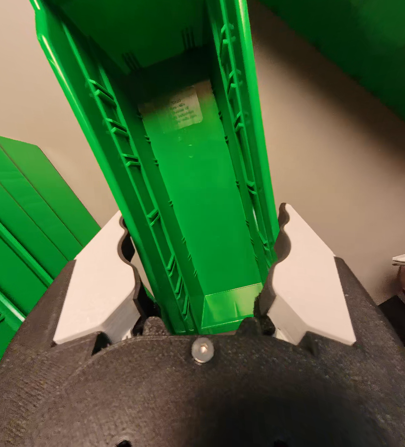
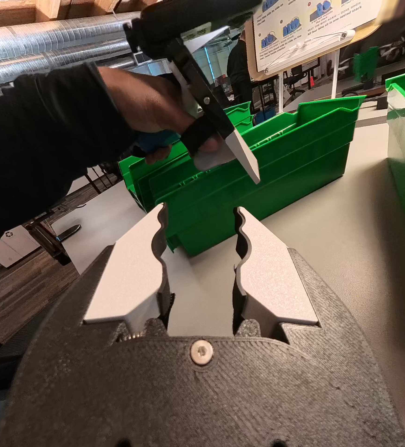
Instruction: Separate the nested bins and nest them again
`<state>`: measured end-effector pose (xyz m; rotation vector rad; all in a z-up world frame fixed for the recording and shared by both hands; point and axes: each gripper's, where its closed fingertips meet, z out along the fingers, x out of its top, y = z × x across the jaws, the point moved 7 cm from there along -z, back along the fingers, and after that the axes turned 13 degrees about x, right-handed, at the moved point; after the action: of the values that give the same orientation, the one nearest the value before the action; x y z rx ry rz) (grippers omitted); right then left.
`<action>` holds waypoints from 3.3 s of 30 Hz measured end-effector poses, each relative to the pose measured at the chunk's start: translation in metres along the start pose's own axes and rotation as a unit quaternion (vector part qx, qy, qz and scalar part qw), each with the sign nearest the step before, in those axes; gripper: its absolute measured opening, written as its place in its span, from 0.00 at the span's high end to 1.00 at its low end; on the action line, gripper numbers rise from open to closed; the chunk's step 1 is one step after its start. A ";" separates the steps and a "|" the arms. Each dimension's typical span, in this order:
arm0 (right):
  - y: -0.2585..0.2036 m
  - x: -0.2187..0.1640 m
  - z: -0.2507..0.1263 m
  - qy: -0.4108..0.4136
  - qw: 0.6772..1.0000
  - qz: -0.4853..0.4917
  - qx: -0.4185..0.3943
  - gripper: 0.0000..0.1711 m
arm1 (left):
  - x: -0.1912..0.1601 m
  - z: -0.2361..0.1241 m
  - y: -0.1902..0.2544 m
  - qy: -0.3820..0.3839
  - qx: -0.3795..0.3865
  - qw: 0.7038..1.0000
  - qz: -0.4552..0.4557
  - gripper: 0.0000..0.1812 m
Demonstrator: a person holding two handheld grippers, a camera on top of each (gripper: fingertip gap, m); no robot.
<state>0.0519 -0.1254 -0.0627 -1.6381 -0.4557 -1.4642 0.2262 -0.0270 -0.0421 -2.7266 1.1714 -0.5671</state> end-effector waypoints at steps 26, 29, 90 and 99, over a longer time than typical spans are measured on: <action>0.001 0.000 -0.001 0.005 1.000 0.006 0.002 0.67 | 0.011 -0.123 -0.062 0.123 -0.080 0.989 -0.032 0.43; 0.001 0.000 -0.001 0.004 1.000 0.006 0.002 0.67 | 0.006 -0.161 -0.096 0.147 -0.048 0.987 -0.048 0.43; 0.002 -0.001 -0.001 0.000 1.000 0.009 0.000 0.67 | -0.071 -0.074 -0.171 0.205 -0.064 0.958 -0.190 0.32; -0.015 0.026 -0.008 -0.047 0.999 -0.010 0.017 0.54 | -0.137 -0.033 -0.266 0.320 -0.025 0.907 -0.274 0.32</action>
<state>0.0419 -0.1298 -0.0337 -1.6847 -0.5480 -1.3912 0.3067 0.2575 0.0162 -2.9950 0.4442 -1.6110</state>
